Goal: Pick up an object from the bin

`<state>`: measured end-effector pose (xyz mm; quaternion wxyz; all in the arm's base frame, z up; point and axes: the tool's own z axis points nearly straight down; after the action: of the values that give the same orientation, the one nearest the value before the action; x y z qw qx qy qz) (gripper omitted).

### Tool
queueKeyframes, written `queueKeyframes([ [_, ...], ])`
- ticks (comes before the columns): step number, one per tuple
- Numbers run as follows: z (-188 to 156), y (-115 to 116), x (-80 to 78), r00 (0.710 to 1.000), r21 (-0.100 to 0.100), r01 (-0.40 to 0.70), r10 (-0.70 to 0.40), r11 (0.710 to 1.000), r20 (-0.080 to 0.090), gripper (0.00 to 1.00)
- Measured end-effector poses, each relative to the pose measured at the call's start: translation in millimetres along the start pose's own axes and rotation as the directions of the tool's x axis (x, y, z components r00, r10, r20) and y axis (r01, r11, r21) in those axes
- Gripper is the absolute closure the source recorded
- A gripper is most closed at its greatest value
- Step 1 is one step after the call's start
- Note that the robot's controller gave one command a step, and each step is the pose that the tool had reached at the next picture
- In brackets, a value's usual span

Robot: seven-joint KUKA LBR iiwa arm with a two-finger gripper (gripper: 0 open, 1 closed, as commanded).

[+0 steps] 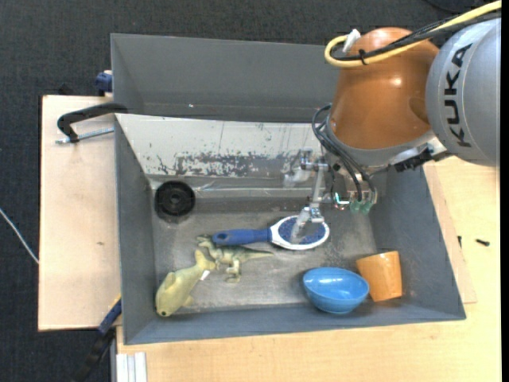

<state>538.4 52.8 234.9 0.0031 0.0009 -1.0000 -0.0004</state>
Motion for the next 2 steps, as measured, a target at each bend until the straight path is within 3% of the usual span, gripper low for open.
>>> queueKeyframes([
  [1, 152, -22, 5.5, 1.0, -0.002, -0.02, 0.02, 1.0, 0.013, 0.0],
  [2, 134, -28, 12.3, 0.994, -0.002, -0.106, 0.106, 0.994, 0.012, 0.0],
])
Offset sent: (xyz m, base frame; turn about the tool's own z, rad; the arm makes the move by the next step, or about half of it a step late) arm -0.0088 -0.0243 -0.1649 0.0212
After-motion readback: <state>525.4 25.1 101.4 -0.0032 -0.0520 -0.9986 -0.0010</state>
